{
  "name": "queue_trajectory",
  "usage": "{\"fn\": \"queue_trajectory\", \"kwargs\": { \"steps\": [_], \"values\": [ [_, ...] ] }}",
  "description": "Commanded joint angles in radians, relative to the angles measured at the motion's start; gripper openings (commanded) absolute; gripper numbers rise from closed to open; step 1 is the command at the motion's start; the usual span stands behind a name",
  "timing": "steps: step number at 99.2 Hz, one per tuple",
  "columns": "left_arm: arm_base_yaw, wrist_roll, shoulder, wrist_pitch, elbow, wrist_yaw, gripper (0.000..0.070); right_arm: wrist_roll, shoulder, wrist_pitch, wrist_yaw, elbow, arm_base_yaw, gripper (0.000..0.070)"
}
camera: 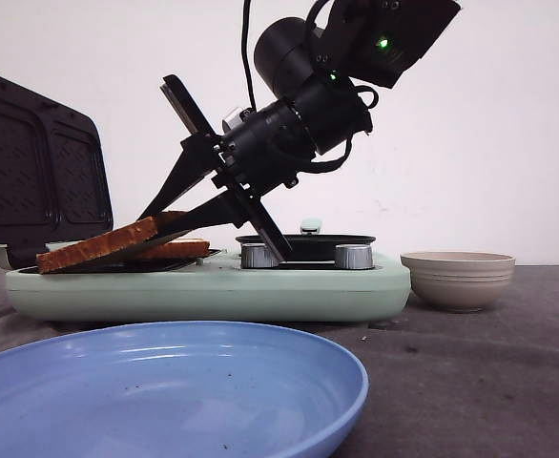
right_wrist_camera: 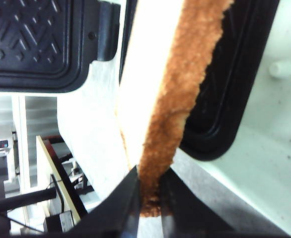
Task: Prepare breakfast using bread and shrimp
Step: 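Lower the slice onto the press plate beside the first and open the right gripper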
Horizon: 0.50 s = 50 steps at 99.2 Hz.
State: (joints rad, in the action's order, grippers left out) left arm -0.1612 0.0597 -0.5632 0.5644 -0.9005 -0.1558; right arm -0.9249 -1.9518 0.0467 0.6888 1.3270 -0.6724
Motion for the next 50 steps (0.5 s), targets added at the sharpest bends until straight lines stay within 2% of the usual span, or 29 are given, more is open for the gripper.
{"fn": "queue_trajectory", "kwargs": {
  "steps": [1,25,37,50],
  "values": [
    [-0.001,-0.008,-0.004,-0.013,-0.007,0.003,0.0313,-0.016,-0.018,-0.023,-0.012,0.024,-0.008,0.0000],
    [-0.001,-0.008,-0.004,-0.014,-0.008,0.003,0.0313,-0.060,-0.045,-0.070,-0.008,0.031,-0.004,0.0000],
    [-0.001,-0.008,-0.004,-0.013,-0.008,0.003,0.0313,-0.058,-0.064,-0.069,0.030,0.035,-0.014,0.0000],
    [-0.001,-0.008,-0.004,-0.013,-0.008,0.003,0.0313,-0.053,-0.067,-0.071,0.011,0.036,-0.021,0.0006]
  ]
}}
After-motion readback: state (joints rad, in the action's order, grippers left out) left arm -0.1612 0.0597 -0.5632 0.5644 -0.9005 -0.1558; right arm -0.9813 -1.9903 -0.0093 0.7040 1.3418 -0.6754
